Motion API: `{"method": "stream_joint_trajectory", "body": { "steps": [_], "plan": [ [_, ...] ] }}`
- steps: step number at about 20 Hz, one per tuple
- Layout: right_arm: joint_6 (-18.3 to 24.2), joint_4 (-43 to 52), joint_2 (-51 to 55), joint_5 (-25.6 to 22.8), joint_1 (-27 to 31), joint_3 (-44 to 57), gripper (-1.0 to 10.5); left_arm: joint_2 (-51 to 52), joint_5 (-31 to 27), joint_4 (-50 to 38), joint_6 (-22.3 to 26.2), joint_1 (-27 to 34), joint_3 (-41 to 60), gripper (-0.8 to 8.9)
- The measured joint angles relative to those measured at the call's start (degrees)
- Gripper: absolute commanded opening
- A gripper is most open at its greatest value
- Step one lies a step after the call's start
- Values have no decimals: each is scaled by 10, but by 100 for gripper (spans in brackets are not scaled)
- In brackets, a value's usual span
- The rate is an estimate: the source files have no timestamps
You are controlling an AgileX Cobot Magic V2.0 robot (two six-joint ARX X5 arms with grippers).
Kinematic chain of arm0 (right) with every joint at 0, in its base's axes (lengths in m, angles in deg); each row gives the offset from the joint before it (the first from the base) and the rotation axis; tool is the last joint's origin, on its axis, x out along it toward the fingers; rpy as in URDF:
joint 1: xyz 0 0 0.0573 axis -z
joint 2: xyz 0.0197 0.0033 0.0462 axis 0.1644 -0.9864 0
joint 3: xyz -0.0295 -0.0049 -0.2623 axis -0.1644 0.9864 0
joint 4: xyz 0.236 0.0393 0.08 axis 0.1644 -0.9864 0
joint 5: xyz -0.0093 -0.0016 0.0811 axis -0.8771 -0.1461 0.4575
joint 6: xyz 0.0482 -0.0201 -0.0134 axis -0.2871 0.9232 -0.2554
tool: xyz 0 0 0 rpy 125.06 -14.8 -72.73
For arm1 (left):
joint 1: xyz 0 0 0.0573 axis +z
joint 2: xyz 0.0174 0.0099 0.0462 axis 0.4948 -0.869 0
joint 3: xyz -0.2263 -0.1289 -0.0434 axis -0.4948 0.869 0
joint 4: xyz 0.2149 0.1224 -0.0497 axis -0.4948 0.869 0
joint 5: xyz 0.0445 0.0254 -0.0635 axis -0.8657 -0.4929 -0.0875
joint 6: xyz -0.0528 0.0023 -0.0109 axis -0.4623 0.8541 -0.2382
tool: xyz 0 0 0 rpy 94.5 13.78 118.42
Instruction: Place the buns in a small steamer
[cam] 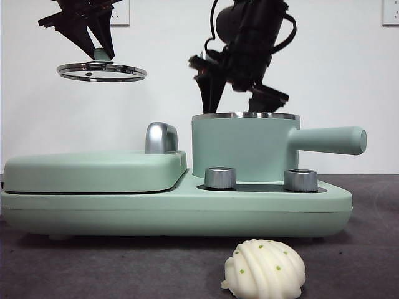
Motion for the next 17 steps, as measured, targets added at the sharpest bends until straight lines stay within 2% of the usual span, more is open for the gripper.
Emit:
{"method": "stream_joint_trajectory", "body": {
  "steps": [2,5,9,12,17],
  "plan": [
    [0,-28,0,-2,0,-43,455,0,0,0,0,0,0,51],
    [5,-46,2,-3,0,-112,456,0,0,0,0,0,0,51],
    [10,-46,61,-9,-10,-106,457,0,0,0,0,0,0,51],
    [15,-46,147,-46,-36,-47,458,0,0,-2,0,0,0,51],
    [14,-46,338,-78,-91,162,457,0,0,-3,0,0,0,51]
  ]
}}
